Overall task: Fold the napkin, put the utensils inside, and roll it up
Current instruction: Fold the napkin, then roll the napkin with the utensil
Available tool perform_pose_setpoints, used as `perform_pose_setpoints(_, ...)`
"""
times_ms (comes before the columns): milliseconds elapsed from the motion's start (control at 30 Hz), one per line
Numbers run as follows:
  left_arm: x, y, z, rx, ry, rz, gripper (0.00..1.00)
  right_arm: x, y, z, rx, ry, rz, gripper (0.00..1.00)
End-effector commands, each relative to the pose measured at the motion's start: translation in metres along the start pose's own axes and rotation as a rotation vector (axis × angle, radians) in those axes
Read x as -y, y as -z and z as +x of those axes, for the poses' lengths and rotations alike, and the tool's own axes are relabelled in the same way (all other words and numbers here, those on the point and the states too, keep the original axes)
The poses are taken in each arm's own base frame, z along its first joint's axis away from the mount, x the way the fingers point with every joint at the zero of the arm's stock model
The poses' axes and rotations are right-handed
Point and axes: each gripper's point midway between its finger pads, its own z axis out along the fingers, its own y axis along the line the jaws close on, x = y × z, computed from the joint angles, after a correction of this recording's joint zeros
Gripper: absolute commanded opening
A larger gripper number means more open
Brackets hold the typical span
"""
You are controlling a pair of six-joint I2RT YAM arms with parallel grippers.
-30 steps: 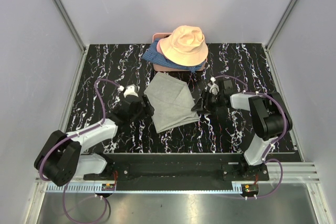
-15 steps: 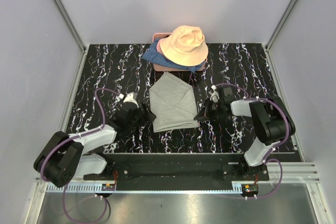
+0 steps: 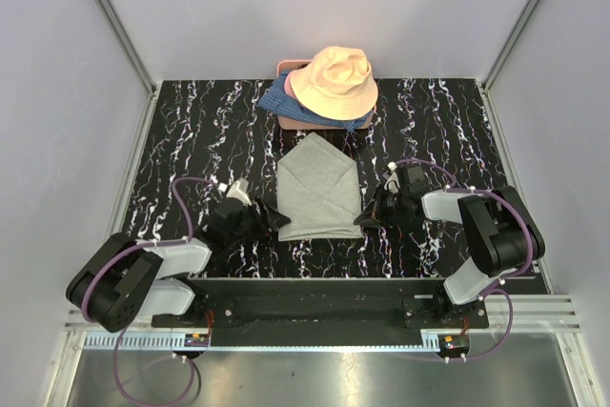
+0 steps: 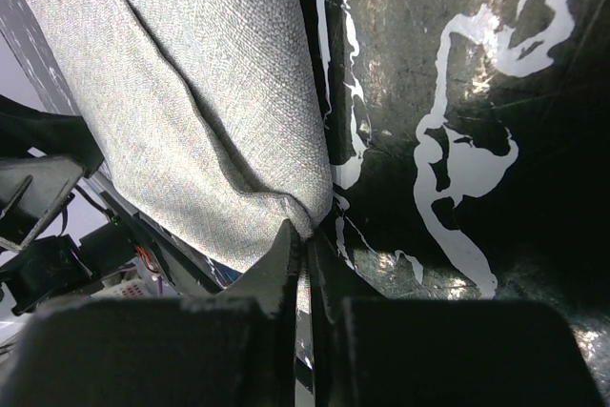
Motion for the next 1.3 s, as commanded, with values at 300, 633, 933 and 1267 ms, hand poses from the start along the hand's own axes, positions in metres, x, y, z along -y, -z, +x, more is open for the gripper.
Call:
perform_pose_setpoints(300,-0.043,0.018,0.045,-0.104,0.099,-0.137,0.52,0.006,0.002,-0.001,0.023,-0.002,0.051,0.04)
perform_pose_setpoints(633,-0.041,0.012,0.052,-0.134,0.107,-0.116,0.38,0.003,0.004,-0.003,0.033,0.009,0.044,0.05)
perform_pose_setpoints(933,-0.026,0.008,0.04,-0.121,0.061,-0.092,0.0,-0.006,0.014,-0.01,0.071,0.063,0.046,0.32)
perform_pose_setpoints(1267,-0.009,0.018,0.023,-0.187,-0.014,-0.099,0.0,-0.108,0.05,-0.019,0.348,0.661,0.033,0.65)
